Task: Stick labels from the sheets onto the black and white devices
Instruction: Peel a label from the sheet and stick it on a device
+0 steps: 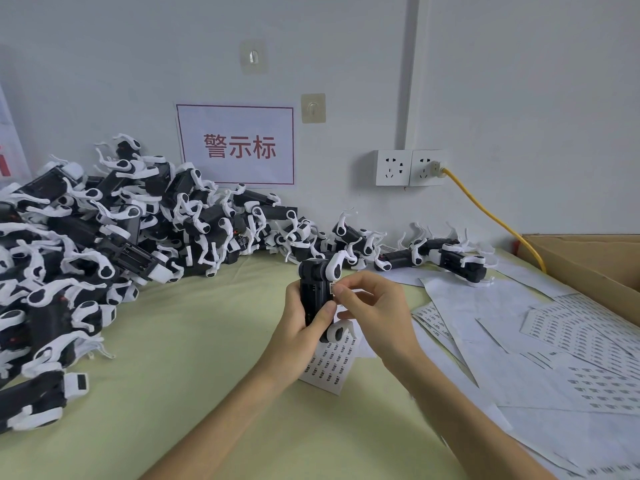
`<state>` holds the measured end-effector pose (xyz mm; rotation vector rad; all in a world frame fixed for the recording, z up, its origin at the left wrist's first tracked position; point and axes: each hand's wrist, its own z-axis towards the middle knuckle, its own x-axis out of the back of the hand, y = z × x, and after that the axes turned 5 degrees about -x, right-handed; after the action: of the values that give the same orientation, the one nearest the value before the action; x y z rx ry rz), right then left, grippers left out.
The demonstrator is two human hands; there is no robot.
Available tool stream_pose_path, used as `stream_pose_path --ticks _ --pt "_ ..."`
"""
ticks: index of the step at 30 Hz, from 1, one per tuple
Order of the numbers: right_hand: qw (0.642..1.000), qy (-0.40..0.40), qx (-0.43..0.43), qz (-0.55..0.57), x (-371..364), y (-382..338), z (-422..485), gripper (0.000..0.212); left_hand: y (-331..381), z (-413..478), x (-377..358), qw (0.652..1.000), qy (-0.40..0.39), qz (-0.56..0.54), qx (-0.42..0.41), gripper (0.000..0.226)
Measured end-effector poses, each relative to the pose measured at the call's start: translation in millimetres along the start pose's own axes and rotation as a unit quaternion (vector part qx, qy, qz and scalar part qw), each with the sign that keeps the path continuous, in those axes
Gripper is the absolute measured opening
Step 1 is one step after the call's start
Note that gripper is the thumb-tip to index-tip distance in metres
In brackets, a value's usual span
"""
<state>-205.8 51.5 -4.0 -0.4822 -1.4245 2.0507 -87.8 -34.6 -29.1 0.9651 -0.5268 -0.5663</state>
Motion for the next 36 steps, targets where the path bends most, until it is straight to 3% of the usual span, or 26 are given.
stream_pose_path --ticks 13,17,20,23,26,36 --pt "1.0 0.011 -0.012 0.001 -1.5 5.0 -0.4 0.014 5.0 -3.6 -1.5 1.0 -0.01 0.02 -0.006 0.024" --pt "0.998 0.001 -0.06 -0.007 2.1 5.5 2.3 0.022 2.5 -3.9 1.3 1.0 -0.014 0.023 -0.005 0.022" --pt "0.993 -0.03 -0.105 0.038 3.7 2.4 3.3 0.027 3.0 -2.6 2.2 0.999 -0.017 -0.046 0.019 0.022" --pt "0.984 -0.091 -0.114 0.103 3.7 -2.5 1.6 0.023 4.5 0.3 3.9 0.982 -0.025 -0.171 0.079 0.036" --pt "0.982 -0.123 -0.107 0.093 5.1 -4.8 0.3 0.02 5.2 1.1 5.0 0.967 -0.043 -0.232 0.096 0.035" --pt "0.983 -0.147 -0.101 0.051 5.6 -7.2 -1.9 0.018 6.2 2.7 0.9 0.983 0.0 -0.157 0.098 0.043"
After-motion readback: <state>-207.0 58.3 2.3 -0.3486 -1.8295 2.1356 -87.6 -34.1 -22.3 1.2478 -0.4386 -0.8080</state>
